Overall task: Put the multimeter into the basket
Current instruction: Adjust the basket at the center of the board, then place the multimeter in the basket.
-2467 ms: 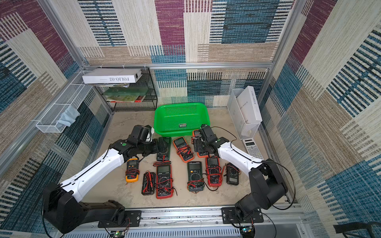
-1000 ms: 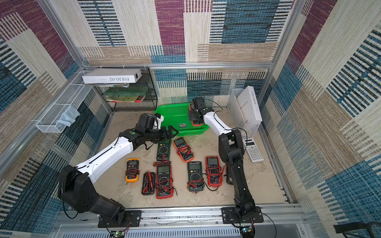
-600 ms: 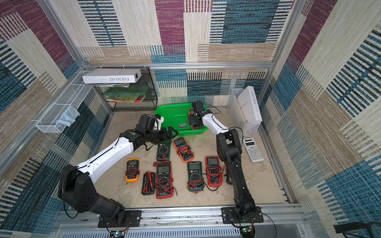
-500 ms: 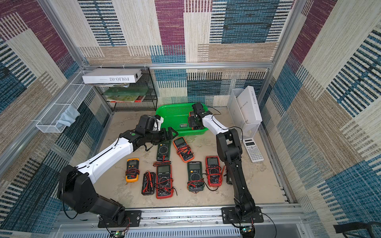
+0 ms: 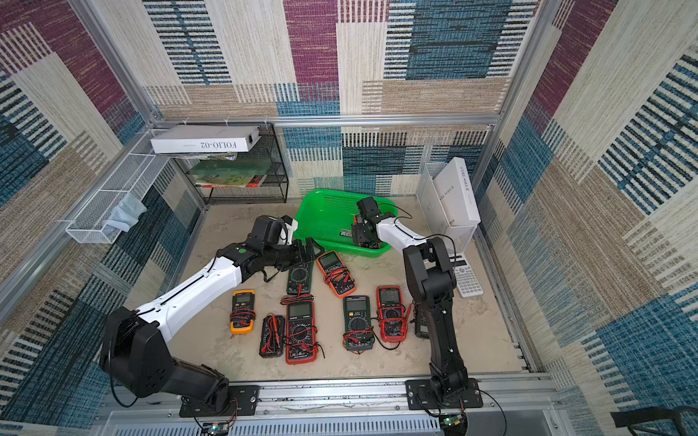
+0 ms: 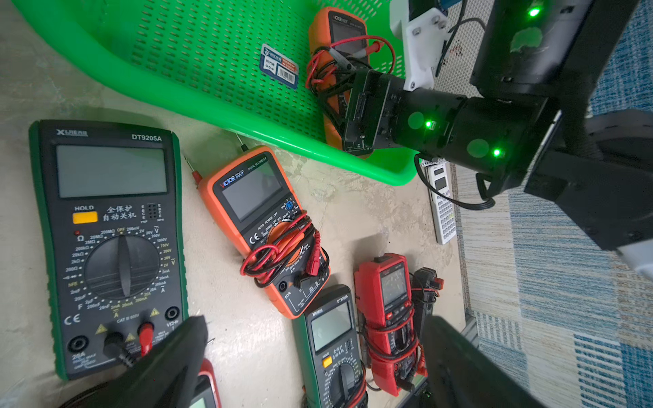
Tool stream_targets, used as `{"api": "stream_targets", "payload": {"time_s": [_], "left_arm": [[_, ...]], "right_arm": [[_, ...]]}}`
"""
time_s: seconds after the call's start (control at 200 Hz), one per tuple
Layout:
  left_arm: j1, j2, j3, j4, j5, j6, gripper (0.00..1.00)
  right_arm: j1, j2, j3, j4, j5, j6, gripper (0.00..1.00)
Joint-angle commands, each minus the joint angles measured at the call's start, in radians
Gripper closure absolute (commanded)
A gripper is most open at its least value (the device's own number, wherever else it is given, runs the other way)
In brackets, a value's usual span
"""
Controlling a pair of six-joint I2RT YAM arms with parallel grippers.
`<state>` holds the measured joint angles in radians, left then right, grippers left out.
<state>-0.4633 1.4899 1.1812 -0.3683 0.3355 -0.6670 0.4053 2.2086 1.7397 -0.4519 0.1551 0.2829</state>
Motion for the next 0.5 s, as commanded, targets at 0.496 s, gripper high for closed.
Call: {"api": "stream_targets", "payload": {"time_s": [0.496], "left_arm": [[-0.003, -0.022, -0.003, -0.007, -0.024, -0.008, 0.00]], "right_arm": [[-0.001, 0.118, 0.202, -0.168, 0.134, 0.351, 0.16]]}}
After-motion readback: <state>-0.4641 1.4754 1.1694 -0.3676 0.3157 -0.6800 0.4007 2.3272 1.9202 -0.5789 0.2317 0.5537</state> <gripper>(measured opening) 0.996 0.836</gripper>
